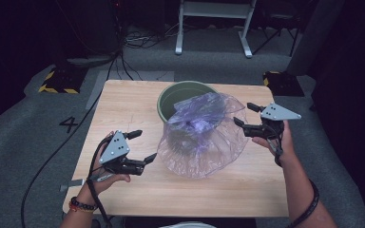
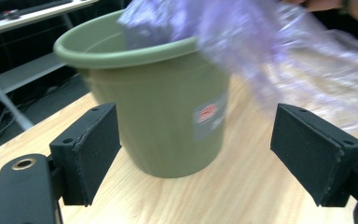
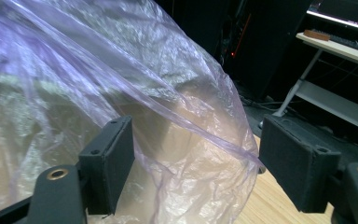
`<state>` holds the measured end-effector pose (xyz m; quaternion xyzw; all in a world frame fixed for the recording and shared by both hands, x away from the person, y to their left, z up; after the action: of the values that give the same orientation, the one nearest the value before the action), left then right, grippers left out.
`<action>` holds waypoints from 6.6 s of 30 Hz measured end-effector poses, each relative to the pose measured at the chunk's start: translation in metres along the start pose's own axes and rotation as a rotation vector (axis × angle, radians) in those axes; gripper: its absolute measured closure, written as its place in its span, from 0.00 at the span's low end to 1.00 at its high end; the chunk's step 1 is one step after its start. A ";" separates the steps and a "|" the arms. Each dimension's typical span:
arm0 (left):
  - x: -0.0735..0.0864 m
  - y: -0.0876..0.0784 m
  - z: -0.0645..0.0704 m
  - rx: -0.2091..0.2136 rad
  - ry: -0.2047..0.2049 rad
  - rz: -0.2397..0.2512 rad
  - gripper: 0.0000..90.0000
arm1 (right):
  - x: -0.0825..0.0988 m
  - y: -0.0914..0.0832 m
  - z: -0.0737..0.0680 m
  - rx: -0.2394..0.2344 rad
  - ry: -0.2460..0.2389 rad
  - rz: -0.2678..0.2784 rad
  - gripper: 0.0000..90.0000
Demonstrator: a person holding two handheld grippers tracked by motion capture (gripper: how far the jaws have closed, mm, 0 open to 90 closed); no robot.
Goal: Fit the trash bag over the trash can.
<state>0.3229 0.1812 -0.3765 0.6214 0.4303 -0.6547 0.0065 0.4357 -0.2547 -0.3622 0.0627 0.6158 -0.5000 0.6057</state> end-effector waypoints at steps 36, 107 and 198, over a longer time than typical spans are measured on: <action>-0.053 0.049 -0.039 -0.044 -0.005 -0.044 0.99 | -0.012 0.007 0.016 0.019 -0.007 0.021 0.80; -0.010 0.122 -0.134 -0.058 -0.376 0.021 1.00 | -0.021 0.120 0.030 -0.005 0.182 -0.164 1.00; 0.033 0.169 -0.082 0.044 -0.105 -0.495 1.00 | 0.080 0.125 0.024 -0.168 0.219 -0.419 0.99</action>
<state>0.4736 0.1394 -0.4852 0.4625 0.5540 -0.6769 -0.1451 0.5170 -0.2517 -0.4891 -0.0632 0.7169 -0.5518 0.4214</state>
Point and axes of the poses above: each handheld gripper's, and its own axes: y roughly forward along the jaws, x roughly out of its underside, z roughly to its right, the point moved 1 cm from there along y, roughly forward along the jaws, and after that the axes turned 15 degrees about -z, right-handed, at the moved point
